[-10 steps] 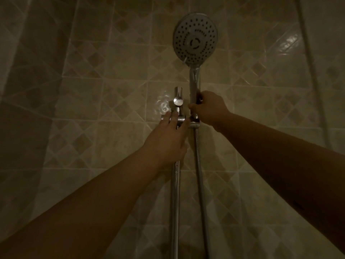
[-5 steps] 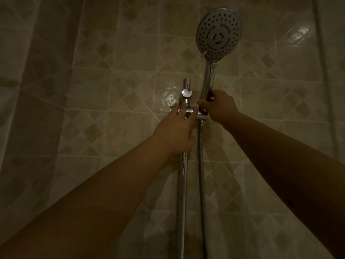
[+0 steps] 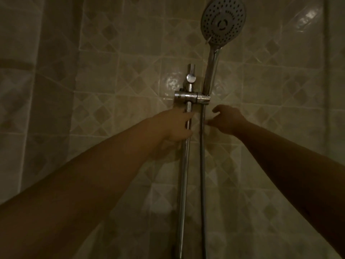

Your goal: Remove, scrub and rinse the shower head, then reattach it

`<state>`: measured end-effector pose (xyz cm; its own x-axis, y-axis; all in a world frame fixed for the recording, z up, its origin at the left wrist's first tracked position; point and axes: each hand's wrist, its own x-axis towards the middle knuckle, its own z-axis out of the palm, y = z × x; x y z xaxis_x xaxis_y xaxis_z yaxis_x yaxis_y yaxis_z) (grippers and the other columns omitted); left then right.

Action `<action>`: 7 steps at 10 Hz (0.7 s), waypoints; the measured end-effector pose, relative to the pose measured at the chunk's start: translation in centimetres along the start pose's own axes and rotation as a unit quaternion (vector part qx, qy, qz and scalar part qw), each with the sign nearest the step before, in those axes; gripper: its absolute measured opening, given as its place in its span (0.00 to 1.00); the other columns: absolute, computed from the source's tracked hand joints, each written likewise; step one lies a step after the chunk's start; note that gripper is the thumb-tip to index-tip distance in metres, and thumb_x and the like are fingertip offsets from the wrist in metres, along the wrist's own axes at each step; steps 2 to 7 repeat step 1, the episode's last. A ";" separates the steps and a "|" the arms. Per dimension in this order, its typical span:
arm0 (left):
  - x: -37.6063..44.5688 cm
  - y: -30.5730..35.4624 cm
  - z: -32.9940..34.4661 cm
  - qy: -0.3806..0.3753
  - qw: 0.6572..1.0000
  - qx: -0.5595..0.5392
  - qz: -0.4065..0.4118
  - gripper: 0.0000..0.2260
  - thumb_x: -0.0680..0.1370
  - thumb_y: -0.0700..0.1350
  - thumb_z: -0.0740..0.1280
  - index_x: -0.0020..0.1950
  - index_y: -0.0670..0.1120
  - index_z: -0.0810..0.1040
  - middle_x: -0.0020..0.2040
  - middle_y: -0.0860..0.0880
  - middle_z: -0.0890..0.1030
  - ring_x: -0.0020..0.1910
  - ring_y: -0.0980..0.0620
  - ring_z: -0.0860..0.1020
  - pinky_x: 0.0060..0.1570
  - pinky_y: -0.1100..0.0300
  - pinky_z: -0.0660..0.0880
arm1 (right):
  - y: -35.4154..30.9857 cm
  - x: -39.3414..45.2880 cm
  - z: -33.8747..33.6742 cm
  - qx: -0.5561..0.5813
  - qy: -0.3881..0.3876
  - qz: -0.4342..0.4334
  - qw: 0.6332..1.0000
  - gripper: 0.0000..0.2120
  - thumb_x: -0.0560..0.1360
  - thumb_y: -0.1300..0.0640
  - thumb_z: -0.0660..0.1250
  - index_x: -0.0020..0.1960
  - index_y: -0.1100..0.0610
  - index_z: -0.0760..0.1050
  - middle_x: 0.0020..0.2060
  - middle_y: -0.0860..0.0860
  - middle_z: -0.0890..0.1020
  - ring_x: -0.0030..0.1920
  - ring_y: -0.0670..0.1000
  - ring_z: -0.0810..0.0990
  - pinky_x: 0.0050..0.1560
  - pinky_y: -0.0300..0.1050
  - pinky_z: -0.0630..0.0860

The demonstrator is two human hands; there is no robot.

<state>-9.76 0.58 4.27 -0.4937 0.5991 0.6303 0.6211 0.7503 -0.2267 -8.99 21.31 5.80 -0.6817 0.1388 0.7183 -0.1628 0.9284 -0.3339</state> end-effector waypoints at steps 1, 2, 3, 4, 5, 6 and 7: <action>-2.8 0.6 1.4 -0.006 0.999 -0.035 -0.028 0.36 0.76 0.59 0.65 0.79 0.53 0.54 0.78 0.40 0.57 0.75 0.40 0.59 0.71 0.48 0.62 | 1.3 -4.0 0.1 -0.024 -0.019 -0.025 0.999 0.41 0.67 0.35 0.72 0.72 0.52 0.64 0.63 0.55 0.78 0.43 0.49 0.77 0.35 0.40 0.71; -2.8 0.6 1.4 -0.006 0.999 -0.035 -0.028 0.36 0.76 0.59 0.65 0.79 0.53 0.54 0.78 0.40 0.57 0.75 0.40 0.59 0.71 0.48 0.62 | 1.3 -4.0 0.1 -0.024 -0.019 -0.025 0.999 0.41 0.67 0.35 0.72 0.72 0.52 0.64 0.63 0.55 0.78 0.43 0.49 0.77 0.35 0.40 0.71; -2.8 0.6 1.4 -0.006 0.999 -0.035 -0.028 0.36 0.76 0.59 0.65 0.79 0.53 0.54 0.78 0.40 0.57 0.75 0.40 0.59 0.71 0.48 0.62 | 1.3 -4.0 0.1 -0.024 -0.019 -0.025 0.999 0.41 0.67 0.35 0.72 0.72 0.52 0.64 0.63 0.55 0.78 0.43 0.49 0.77 0.35 0.40 0.71; -2.8 0.6 1.4 -0.006 0.999 -0.035 -0.028 0.36 0.76 0.59 0.65 0.79 0.53 0.54 0.78 0.40 0.57 0.75 0.40 0.59 0.71 0.48 0.62 | 1.3 -4.0 0.1 -0.024 -0.019 -0.025 0.999 0.41 0.67 0.35 0.72 0.72 0.52 0.64 0.63 0.55 0.78 0.43 0.49 0.77 0.35 0.40 0.71; -2.8 0.6 1.4 -0.006 0.999 -0.035 -0.028 0.36 0.76 0.59 0.65 0.79 0.53 0.54 0.78 0.40 0.57 0.75 0.40 0.59 0.71 0.48 0.62 | 1.3 -4.0 0.1 -0.024 -0.019 -0.025 0.999 0.41 0.67 0.35 0.72 0.72 0.52 0.64 0.63 0.55 0.78 0.43 0.49 0.77 0.35 0.40 0.71; -2.8 0.6 1.4 -0.006 0.999 -0.035 -0.028 0.36 0.76 0.59 0.65 0.79 0.53 0.54 0.78 0.40 0.57 0.75 0.40 0.59 0.71 0.48 0.62 | 1.3 -4.0 0.1 -0.024 -0.019 -0.025 0.999 0.41 0.67 0.35 0.72 0.72 0.52 0.64 0.63 0.55 0.78 0.43 0.49 0.77 0.35 0.40 0.71; -2.8 0.6 1.4 -0.006 0.999 -0.035 -0.028 0.36 0.76 0.59 0.65 0.79 0.53 0.54 0.78 0.40 0.57 0.75 0.40 0.59 0.71 0.48 0.62 | 1.3 -4.0 0.1 -0.024 -0.019 -0.025 0.999 0.41 0.67 0.35 0.72 0.72 0.52 0.64 0.63 0.55 0.78 0.43 0.49 0.77 0.35 0.40 0.71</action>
